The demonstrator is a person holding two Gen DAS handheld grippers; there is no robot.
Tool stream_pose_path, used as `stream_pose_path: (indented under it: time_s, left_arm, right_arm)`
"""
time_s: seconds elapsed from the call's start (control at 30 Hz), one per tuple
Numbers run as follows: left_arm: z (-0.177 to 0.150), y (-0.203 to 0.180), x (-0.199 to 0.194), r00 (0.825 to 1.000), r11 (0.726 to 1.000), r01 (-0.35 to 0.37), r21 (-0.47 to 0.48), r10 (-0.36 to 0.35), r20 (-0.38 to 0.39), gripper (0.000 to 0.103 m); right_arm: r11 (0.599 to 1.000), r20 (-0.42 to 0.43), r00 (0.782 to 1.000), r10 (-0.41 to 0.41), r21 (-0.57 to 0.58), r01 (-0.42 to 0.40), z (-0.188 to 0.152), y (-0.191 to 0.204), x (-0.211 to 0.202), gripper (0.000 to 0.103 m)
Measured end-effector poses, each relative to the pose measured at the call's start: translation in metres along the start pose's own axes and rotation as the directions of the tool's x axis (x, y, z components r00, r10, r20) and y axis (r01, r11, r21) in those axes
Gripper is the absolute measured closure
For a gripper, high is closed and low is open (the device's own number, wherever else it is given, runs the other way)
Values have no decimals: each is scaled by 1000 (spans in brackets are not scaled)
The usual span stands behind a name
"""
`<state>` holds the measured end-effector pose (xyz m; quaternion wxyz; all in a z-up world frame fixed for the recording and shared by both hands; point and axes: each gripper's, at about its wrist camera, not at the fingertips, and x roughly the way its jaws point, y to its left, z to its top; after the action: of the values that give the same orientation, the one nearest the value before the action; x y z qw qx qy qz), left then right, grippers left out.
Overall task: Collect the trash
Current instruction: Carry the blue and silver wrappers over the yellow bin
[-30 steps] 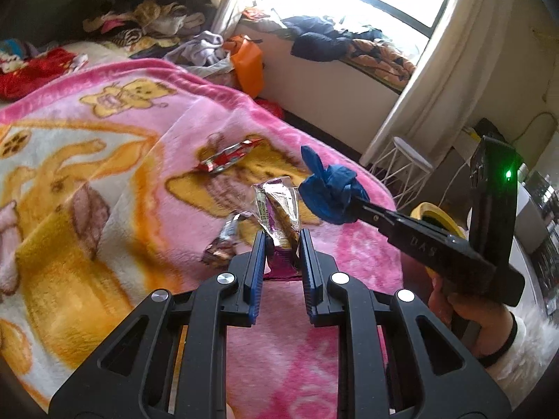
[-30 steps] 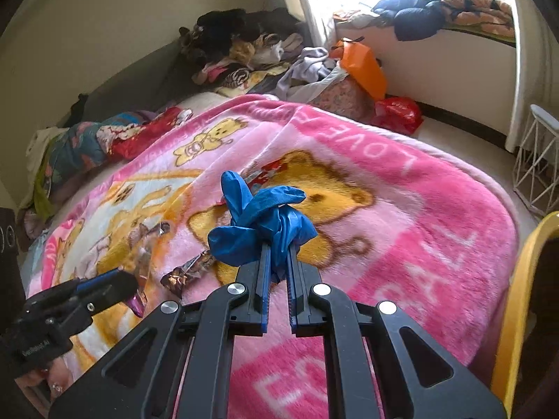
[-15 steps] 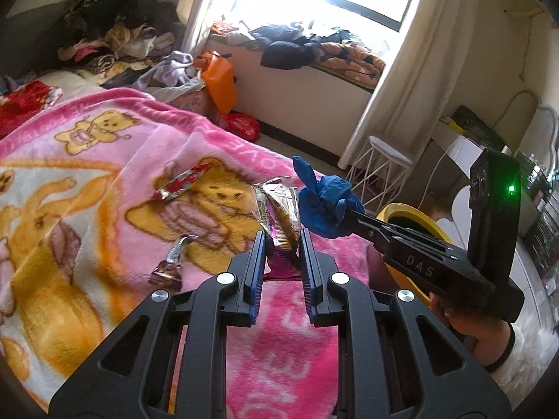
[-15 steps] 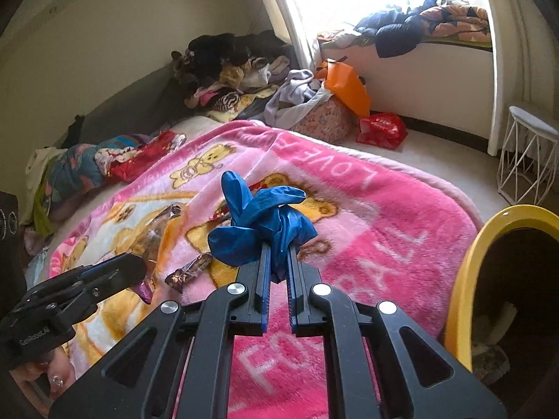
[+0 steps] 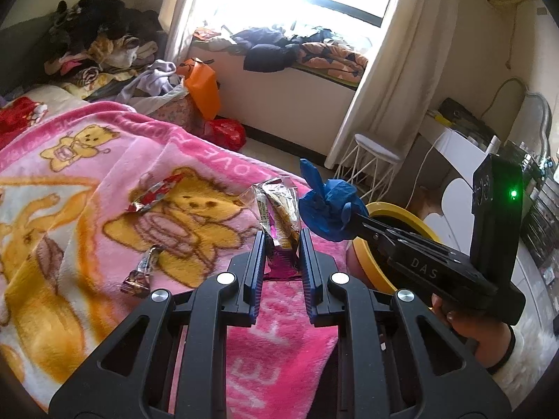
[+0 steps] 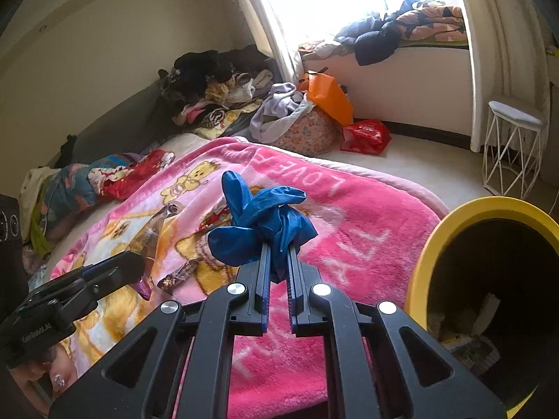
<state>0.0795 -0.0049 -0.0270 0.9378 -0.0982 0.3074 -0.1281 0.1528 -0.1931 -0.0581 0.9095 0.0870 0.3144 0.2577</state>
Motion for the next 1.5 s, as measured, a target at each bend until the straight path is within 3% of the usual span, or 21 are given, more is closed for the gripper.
stream_pose_path:
  time_s: [0.83, 1.5]
  left_arm:
    - [2, -67, 15, 997, 992, 81, 94, -81, -8, 89]
    - [3, -117, 36, 990, 976, 144, 163, -140, -34, 89]
  right_arm:
    - [989, 71, 992, -102, 118, 93, -17, -67, -59, 95]
    - [956, 109, 967, -231, 208, 205, -31, -118, -97, 95]
